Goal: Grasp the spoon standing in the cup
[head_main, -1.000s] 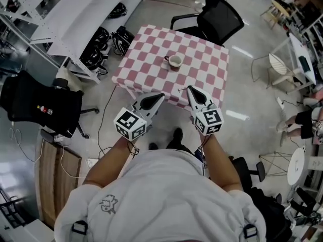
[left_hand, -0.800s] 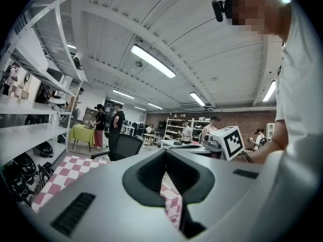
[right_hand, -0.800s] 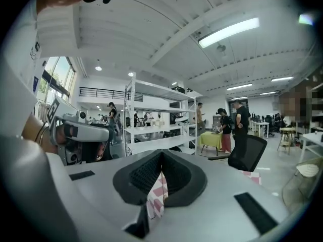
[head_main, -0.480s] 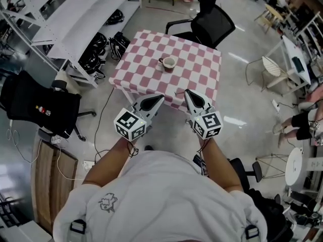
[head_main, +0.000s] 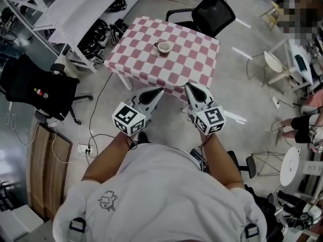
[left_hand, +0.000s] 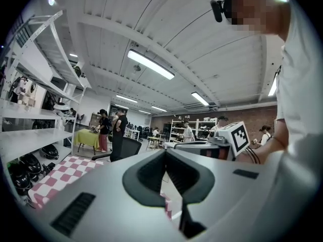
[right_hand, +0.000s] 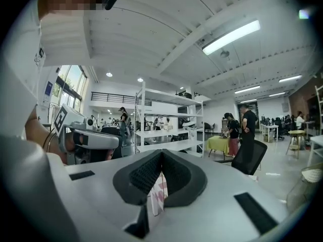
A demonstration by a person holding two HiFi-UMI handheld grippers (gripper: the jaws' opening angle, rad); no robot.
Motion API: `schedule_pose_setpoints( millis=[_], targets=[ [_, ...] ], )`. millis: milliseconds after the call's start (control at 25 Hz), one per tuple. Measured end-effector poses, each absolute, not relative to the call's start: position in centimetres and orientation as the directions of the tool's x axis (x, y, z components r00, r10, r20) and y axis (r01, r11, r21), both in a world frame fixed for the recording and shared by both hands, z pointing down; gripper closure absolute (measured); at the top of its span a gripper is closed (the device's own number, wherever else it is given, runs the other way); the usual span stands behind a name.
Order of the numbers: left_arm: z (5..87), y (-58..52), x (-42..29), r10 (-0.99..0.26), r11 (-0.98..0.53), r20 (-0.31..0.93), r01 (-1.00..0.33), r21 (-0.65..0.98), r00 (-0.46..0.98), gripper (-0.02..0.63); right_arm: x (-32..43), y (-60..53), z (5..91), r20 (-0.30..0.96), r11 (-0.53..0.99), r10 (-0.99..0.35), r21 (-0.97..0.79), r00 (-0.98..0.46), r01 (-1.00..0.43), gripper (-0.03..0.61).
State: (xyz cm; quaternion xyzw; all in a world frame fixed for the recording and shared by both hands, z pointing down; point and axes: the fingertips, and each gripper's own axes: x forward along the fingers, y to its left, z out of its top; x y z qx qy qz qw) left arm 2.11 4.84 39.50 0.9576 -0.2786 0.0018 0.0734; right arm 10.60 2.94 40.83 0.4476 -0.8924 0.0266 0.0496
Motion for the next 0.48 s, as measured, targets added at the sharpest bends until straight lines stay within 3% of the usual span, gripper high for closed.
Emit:
schedule_pose_setpoints(
  millis=[480],
  targets=[
    [40.8,10.4,3.0,-0.6,-0.786,0.061,-0.603,0.136,0.797,0.6,13.0,9.6,43.0,0.145,0.655,-0.746,-0.017,-0.65,-0.756,0.548]
  ],
)
